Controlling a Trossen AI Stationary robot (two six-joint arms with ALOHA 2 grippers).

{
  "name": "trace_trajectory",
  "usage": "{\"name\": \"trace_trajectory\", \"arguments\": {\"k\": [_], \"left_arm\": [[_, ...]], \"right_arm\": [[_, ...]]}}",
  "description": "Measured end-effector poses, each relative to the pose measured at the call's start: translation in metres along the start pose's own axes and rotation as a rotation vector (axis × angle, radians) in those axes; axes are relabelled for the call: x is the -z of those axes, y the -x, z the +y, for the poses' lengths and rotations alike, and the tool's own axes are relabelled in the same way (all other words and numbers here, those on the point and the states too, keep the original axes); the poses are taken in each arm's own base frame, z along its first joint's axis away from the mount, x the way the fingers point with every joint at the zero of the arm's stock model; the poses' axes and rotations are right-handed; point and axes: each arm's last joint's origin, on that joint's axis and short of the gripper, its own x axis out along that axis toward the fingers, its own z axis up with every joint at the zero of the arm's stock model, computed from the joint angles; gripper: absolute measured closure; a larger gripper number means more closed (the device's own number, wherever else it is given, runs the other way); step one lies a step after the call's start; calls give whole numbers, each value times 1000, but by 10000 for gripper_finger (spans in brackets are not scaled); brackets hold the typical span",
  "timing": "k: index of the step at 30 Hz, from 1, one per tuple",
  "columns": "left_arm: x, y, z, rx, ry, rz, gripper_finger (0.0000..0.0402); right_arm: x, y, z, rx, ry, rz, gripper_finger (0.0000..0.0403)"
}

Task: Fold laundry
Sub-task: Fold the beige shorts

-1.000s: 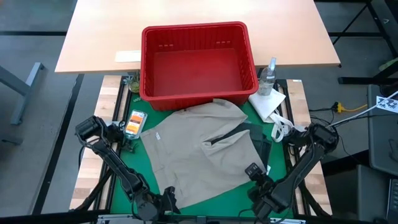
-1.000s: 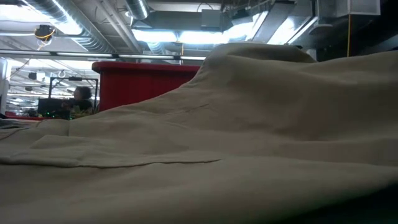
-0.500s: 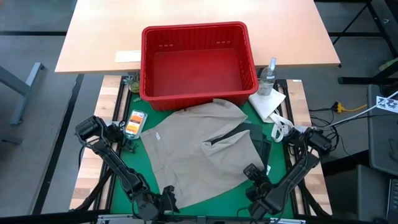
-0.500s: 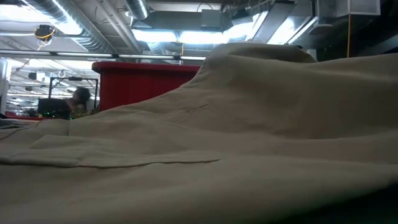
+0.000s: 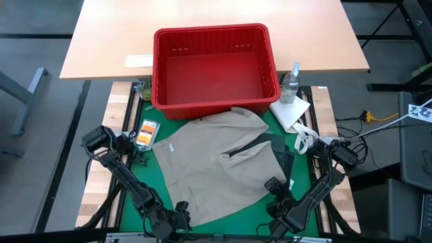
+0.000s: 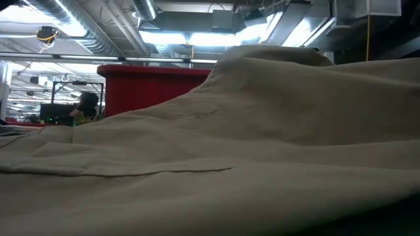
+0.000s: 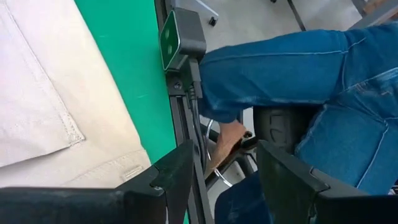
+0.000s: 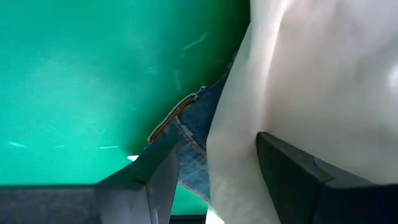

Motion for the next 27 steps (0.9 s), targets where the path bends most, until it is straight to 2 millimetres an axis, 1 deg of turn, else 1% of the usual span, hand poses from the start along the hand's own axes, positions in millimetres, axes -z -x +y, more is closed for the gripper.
{"name": "trace_trajectory", "arguments": {"k": [6, 9, 15, 19, 27], "left_arm": [[0, 0, 0, -4, -4, 4, 233], [2, 0, -1, 30, -5, 33, 233], [10, 3, -10, 70, -24, 75, 233], [16, 4, -9, 27, -34, 100, 234], [17, 4, -5, -53, -45, 76, 234]], "right_arm": [[0, 0, 0, -13, -1, 4, 189], [0, 0, 0, -13, -1, 4, 189], [0, 0, 0, -13, 0, 4, 189], [0, 0, 0, -13, 0, 4, 189], [0, 0, 0, -14, -1, 2, 189]]}}
